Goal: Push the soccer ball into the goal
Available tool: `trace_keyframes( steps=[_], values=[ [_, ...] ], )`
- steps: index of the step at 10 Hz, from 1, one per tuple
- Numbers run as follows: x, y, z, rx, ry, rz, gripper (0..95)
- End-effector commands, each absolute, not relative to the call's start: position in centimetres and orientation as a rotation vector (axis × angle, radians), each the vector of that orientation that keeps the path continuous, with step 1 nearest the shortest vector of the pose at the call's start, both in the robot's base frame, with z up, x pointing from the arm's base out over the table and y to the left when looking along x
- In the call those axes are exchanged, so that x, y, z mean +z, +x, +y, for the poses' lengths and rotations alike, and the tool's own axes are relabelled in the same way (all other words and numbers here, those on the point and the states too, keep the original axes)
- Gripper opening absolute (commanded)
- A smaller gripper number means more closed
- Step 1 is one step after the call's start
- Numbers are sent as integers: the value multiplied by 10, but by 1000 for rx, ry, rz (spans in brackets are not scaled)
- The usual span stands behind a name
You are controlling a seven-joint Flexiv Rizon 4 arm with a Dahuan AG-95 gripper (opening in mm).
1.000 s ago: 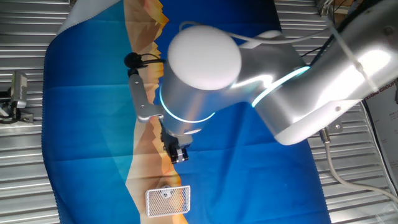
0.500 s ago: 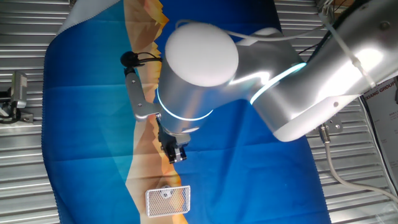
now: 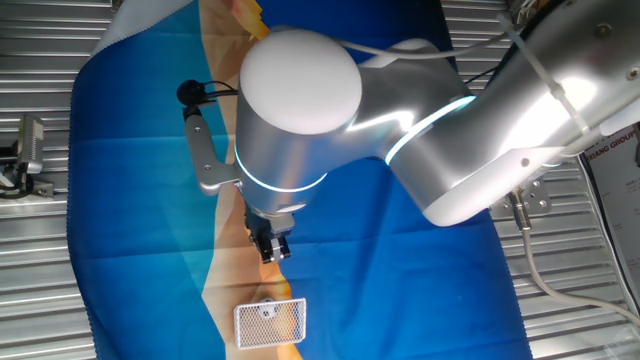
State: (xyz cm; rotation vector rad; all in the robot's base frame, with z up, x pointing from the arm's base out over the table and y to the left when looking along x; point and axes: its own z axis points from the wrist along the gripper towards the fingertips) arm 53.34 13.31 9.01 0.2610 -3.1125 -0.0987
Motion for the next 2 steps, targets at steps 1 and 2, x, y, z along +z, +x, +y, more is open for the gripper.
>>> trace_keyframes(
  steps=[1,2],
  values=[
    [91,533,133,-104,268,-3111,0],
    [91,532,133,-106,270,-3111,0]
  ],
)
